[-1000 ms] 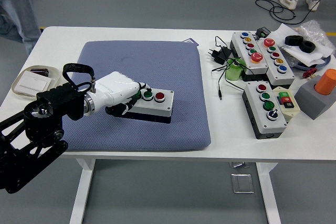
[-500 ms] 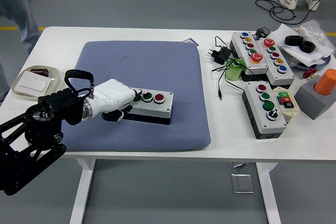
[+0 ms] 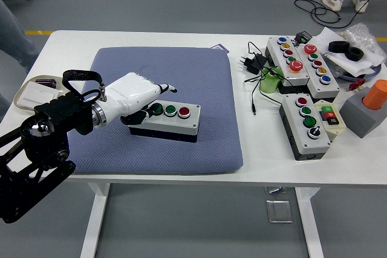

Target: Pick up the button,place it on the desk,press the button,press the button

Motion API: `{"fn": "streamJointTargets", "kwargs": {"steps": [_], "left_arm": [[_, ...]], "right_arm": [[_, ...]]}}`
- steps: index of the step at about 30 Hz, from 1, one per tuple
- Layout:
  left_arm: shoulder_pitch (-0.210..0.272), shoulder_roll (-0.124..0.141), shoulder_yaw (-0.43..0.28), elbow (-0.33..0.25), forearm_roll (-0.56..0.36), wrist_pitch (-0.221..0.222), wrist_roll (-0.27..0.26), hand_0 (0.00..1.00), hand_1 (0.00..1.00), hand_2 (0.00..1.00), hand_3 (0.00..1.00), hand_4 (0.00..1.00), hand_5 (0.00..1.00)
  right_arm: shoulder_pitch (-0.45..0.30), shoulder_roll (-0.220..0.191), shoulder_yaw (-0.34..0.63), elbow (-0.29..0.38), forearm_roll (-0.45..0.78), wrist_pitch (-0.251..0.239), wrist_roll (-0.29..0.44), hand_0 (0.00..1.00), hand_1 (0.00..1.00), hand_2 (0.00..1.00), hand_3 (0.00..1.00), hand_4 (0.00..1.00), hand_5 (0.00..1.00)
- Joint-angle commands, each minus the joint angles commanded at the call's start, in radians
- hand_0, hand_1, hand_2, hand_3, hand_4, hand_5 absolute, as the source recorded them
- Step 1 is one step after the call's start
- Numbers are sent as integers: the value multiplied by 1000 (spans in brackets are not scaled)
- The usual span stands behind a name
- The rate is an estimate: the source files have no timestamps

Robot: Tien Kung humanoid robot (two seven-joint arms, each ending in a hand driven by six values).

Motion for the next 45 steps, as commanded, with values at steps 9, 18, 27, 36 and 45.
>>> {"fn": "streamJointTargets", "kwargs": {"steps": [9, 18, 27, 36, 45], "left_arm": [[-24, -17, 81, 8, 0, -29, 1, 60, 2, 12, 826, 313, 2], [-37, -40, 94, 72, 0, -33, 5, 59, 2, 12, 817, 310, 2], [-38, -45, 96, 112, 0, -53, 4, 58, 2, 11, 819, 309, 2], [-40, -49, 113, 144, 0, -77, -1, 54, 2, 13, 816, 330, 2], [-33, -44, 51, 98, 0, -29, -1, 54, 2, 13, 816, 334, 2]], "right_arm": [[1, 0, -8, 0, 7, -1, 3, 684, 640, 667, 597, 312, 87], [0, -1, -13, 0, 9, -2, 5, 684, 639, 666, 597, 311, 86], [-2, -3, -29, 0, 28, -5, 10, 684, 639, 667, 598, 312, 87], [-2, -3, -35, 0, 32, -7, 8, 681, 639, 667, 598, 311, 87], [-4, -1, -32, 0, 32, -8, 5, 682, 639, 667, 597, 311, 88]]}}
